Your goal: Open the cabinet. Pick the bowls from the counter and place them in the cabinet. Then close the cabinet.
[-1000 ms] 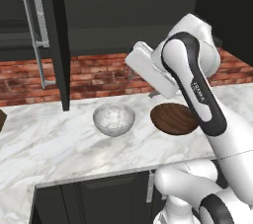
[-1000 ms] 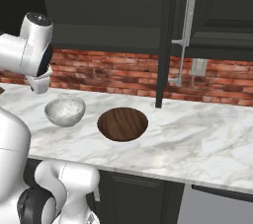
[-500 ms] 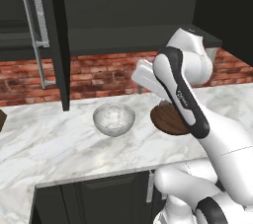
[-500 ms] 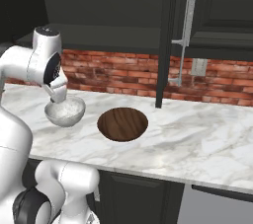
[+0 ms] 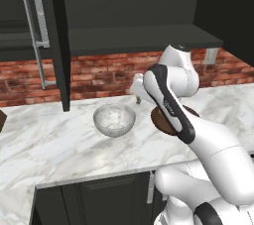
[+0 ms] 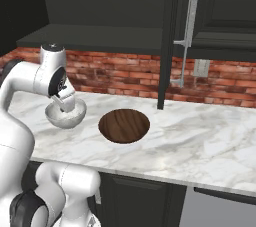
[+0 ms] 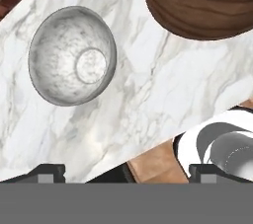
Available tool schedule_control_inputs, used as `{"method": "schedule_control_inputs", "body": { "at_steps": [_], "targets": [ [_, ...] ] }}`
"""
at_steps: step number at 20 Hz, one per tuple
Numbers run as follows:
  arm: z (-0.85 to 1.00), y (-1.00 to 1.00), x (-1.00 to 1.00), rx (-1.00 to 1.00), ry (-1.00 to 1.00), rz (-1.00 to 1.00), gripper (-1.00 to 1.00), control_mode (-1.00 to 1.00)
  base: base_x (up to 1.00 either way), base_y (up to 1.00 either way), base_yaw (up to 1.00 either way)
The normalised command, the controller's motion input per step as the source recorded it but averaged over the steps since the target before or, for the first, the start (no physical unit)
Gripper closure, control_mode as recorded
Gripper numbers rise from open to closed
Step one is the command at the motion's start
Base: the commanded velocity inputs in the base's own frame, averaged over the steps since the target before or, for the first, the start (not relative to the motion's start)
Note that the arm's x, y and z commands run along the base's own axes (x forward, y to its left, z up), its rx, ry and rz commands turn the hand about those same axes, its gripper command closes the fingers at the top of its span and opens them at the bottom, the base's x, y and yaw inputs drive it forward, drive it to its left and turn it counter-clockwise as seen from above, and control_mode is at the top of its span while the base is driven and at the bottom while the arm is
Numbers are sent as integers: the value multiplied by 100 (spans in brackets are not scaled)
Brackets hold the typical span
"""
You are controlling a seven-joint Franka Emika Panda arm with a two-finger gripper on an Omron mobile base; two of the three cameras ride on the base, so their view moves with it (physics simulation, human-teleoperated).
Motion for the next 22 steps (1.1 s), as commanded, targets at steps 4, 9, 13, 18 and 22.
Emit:
{"method": "schedule_control_inputs", "body": {
  "at_steps": [4,9,13,18,22],
  "targets": [
    [-37,-1,25,-2,0,3,-100,-100,0,0,0],
    [-35,0,31,0,-2,1,-100,-100,0,0,0],
    [-32,0,29,0,-4,0,-100,-100,0,0,0],
    [-22,0,15,0,-1,0,-100,-100,0,0,0],
    [-21,0,21,0,-2,0,-100,-100,0,0,0]
  ]
}}
